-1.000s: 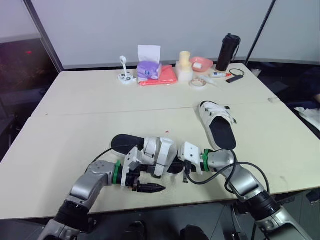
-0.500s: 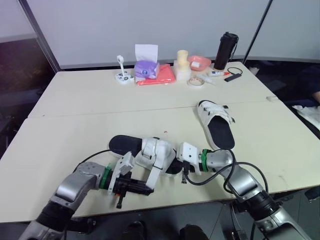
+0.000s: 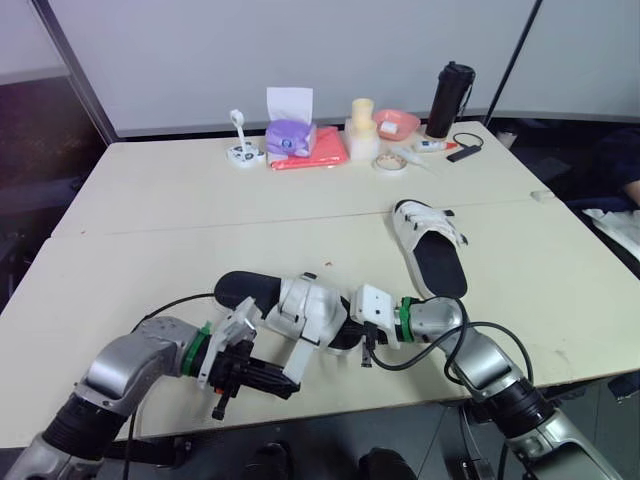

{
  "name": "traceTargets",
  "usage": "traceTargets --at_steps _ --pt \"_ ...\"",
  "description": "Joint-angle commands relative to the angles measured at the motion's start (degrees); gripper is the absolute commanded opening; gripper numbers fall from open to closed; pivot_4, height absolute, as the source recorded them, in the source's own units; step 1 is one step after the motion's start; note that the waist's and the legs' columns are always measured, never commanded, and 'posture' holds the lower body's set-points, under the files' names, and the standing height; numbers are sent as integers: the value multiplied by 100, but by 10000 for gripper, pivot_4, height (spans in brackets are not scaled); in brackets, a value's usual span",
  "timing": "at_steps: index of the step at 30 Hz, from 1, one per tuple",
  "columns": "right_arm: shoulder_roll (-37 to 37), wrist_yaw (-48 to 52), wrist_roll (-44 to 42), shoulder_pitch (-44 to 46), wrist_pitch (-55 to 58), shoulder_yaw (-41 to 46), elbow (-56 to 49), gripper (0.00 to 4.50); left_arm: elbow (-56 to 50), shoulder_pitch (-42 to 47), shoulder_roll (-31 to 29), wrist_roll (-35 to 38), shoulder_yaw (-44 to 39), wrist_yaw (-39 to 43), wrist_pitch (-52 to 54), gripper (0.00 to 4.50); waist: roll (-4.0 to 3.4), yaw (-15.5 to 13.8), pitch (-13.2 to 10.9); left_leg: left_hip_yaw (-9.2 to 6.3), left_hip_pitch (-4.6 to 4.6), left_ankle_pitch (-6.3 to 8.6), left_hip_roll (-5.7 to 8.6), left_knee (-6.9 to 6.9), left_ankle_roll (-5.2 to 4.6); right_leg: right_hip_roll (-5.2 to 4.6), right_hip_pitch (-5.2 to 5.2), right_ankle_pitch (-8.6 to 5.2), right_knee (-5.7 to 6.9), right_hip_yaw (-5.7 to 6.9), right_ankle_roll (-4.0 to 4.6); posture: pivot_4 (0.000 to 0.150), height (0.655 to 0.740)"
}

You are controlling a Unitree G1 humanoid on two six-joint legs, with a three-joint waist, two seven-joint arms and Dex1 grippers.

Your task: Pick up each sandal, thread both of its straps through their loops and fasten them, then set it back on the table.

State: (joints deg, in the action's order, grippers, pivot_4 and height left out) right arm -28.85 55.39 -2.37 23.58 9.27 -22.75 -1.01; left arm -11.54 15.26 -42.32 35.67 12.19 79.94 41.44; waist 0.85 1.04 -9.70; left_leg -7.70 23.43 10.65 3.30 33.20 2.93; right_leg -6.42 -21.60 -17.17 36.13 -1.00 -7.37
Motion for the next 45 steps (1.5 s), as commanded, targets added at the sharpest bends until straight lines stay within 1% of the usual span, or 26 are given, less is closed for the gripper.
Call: traceTargets --at_steps 1,5,10,13,15,18,22,31,34,37,40,41,45 --pt "-72 -6 322 -159 191 -201 466 0 -196 362 -94 582 -373 249 298 245 2 -4 -1 0 0 0 -1 0 0 1 -1 0 1 0 0 1500 7400" --pt "-65 -11 328 -158 193 -207 464 0 125 913 54 742 -542 150 438 245 1 5 -2 -1 0 -1 -2 0 1 5 -1 1 2 1 0 1500 7400" --pt "-57 -15 337 -163 192 -216 471 0 768 1575 442 477 -508 73 146 245 3 -1 -4 4 0 -3 0 0 1 9 -1 9 3 1 -16 1500 7400" --pt "-55 -22 343 -159 183 -217 490 0 1410 1973 958 181 -435 -152 -244 245 3 -22 -4 9 0 -6 3 3 6 15 2 11 4 2 -17 1500 7400" --pt "-51 -30 344 -162 188 -218 485 0 1646 2076 1160 61 -424 -195 -381 245 5 -19 -4 13 0 -7 5 7 7 17 7 12 4 4 -16 1500 7400" --pt "-55 -57 344 -185 209 -215 452 0 2207 2232 1674 -233 -410 -456 -871 245 3 -29 -3 13 -1 -7 4 7 8 18 6 14 4 2 -15 1500 7400" --pt "-82 -80 341 -234 236 -197 397 0 2658 2372 1983 -486 -457 -620 -1245 245 5 -32 -4 13 -1 -9 5 13 9 21 10 16 5 5 -16 1500 7400" --pt "-117 -113 347 -306 269 -168 332 0 3129 2450 2150 -845 -483 -808 -1697 245 5 -40 -4 7 -3 -9 6 39 9 26 27 19 6 7 -11 1500 7400" --pt "-107 -114 357 -295 265 -172 345 0 3137 2426 2125 -969 -396 -858 -1589 245 5 -40 -3 5 -3 -8 6 47 9 27 29 20 7 7 -9 1500 7400" --pt "-101 -114 370 -280 247 -180 368 0 3184 2437 2088 -1039 -333 -936 -1265 245 5 -40 -3 4 -3 -8 5 55 9 29 33 21 8 7 -8 1500 7400" --pt "-97 -103 394 -265 229 -187 388 0 3149 2419 2099 -1017 -367 -1010 -1006 9436 3 -38 -2 3 -3 -8 5 58 9 31 35 21 8 7 -9 1500 7400" --pt "-95 -100 401 -259 224 -188 397 0 3127 2405 2123 -1026 -384 -1062 -978 13713 4 -39 -1 2 -3 -8 5 58 9 31 36 21 8 7 -9 1500 7400" --pt "-97 -94 416 -247 211 -190 413 0 2971 2316 2197 -1003 -392 -1199 -833 33738 5 -41 2 -1 -4 -8 4 61 9 32 40 22 8 8 -10 1500 7400"
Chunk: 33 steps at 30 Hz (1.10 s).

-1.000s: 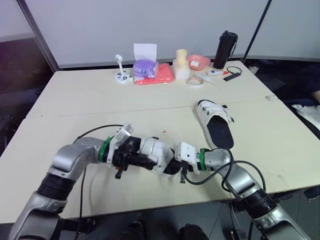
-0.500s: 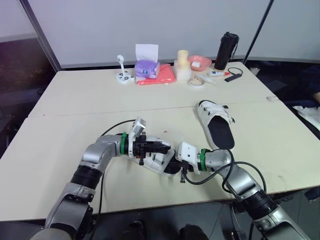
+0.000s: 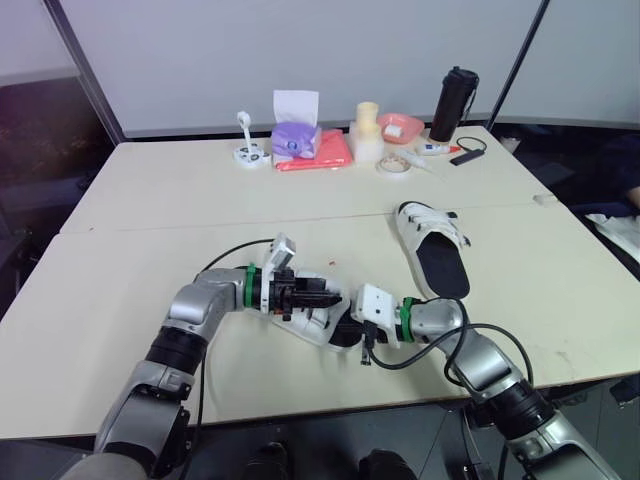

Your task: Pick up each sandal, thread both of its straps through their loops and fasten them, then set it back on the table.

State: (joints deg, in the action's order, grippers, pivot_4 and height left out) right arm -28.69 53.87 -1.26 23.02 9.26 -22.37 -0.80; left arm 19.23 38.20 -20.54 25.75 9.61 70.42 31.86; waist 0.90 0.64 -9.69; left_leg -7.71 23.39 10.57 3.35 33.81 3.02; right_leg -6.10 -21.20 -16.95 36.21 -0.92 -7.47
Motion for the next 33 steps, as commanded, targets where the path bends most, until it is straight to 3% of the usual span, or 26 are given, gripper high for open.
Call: traceTargets --at_steps 1,2,3,12,20,25,33 --pt "-116 59 307 -188 209 -225 394 0 -153 -4 41 9 -140 -277 171 38836 0 -2 2 0 -1 0 0 0 0 0 1 0 0 0 0 1500 7400" --pt "-120 62 307 -185 206 -218 397 0 -195 -28 68 23 -140 -311 202 43834 0 -4 3 -1 -1 0 0 2 0 0 2 0 0 0 0 1500 7400" --pt "-118 62 311 -179 200 -216 410 0 -221 -45 93 36 -146 -340 222 44481 0 -5 4 -1 -1 0 0 3 0 0 3 0 0 0 1 1500 7400" --pt "-117 64 324 -170 192 -195 425 0 -39 77 319 -369 -25 -761 -334 44481 0 -15 6 -4 -3 0 0 8 0 1 9 2 0 2 4 1500 7400" --pt "-102 61 329 -168 183 -192 437 0 1051 1197 389 -459 -656 -1356 -986 44481 3 2 4 -7 0 0 0 12 1 5 5 7 0 4 -2 1500 7400" --pt "-77 54 334 -153 192 -194 425 0 1442 1587 -118 -642 -661 -807 -1235 44481 2 26 4 -2 4 2 3 -3 1 9 -6 6 0 4 -15 1500 7400" --pt "-126 61 310 -130 230 -145 253 0 1615 915 -1237 -1132 -450 784 -2902 44481 2 10 1 3 3 2 -3 -4 2 13 -8 7 0 0 -12 1500 7400"
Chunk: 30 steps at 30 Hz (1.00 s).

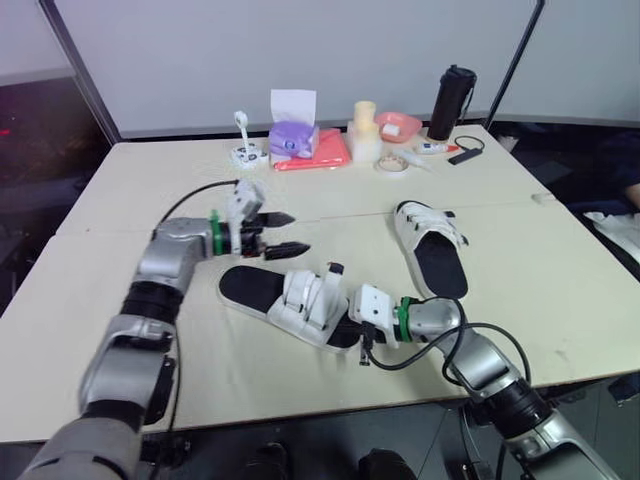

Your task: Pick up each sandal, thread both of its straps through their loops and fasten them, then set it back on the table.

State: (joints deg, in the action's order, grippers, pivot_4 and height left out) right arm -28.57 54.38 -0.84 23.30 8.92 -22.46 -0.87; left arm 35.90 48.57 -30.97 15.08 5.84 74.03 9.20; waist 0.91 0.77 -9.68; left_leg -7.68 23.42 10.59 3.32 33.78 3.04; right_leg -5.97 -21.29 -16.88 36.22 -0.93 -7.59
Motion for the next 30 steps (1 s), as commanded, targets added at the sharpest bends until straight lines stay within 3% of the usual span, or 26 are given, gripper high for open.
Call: traceTargets --at_steps 1,4,11,25,30 --pt "-134 11 268 -144 269 -133 245 0 -53 -207 -266 -56 -124 463 -700 44481 1 -7 -1 -1 0 0 -1 0 0 0 -1 0 0 0 1 1500 7400" --pt "-132 11 286 -136 268 -142 212 0 -104 -402 -389 -61 -191 535 -879 36201 1 -13 -1 -3 1 0 -3 1 1 -1 -1 0 0 0 4 1500 7400" --pt "-152 18 325 -101 238 -161 204 0 86 -739 -378 -444 -59 515 -2275 338 0 -4 -1 -4 2 0 -4 -1 0 0 -5 0 0 -2 4 1500 7400" --pt "-758 142 55 -556 702 227 -1042 0 176 -1176 -14 -764 355 589 -2680 338 -4 -139 -3 0 10 1 -2 0 -1 -5 -6 -1 -3 -2 2 1500 7400" --pt "-932 50 -147 -902 1135 509 -1798 0 -631 -1357 100 -321 359 956 -1686 338 -2 -128 -5 1 19 2 -3 0 -2 -6 -13 -1 -5 -2 2 1500 7400"
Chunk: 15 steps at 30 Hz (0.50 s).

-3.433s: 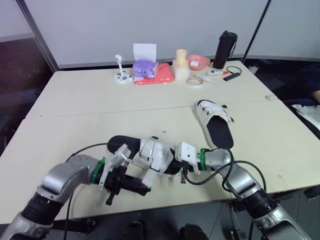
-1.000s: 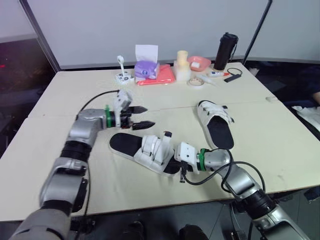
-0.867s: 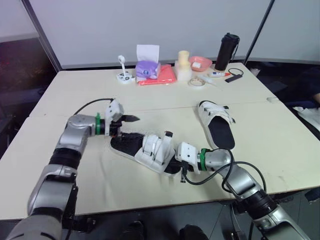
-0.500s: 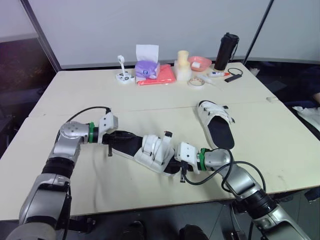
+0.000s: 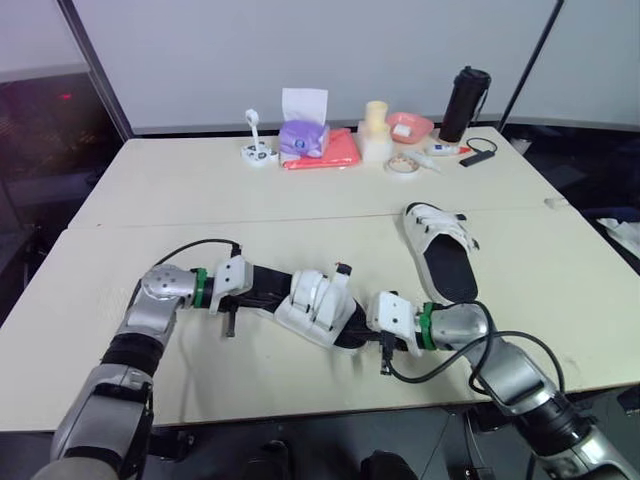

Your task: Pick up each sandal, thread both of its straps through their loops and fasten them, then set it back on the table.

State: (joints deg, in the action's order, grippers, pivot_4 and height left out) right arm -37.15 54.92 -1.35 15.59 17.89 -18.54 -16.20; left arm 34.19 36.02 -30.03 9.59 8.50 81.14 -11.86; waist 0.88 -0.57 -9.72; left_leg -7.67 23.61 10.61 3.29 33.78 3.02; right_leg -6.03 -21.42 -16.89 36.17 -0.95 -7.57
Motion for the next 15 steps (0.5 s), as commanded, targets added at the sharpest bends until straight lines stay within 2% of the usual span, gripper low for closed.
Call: traceTargets --at_steps 1,6,15 --pt "-64 -36 -120 -167 289 150 -319 0 -624 -159 -17 308 88 331 613 338 -1 10 -2 0 1 0 0 0 0 0 -1 0 0 0 0 1500 7400" --pt "77 -211 -109 -220 325 201 -280 0 -1860 -513 -239 875 69 619 2049 338 -5 58 -14 -1 6 1 -3 -2 -1 1 -7 0 1 0 0 1500 7400" --pt "156 -299 -70 -87 95 198 88 0 -3107 -1158 -663 995 245 681 2983 338 -12 120 -23 -9 7 1 -11 0 -1 -2 -7 -9 1 -1 18 1500 7400"
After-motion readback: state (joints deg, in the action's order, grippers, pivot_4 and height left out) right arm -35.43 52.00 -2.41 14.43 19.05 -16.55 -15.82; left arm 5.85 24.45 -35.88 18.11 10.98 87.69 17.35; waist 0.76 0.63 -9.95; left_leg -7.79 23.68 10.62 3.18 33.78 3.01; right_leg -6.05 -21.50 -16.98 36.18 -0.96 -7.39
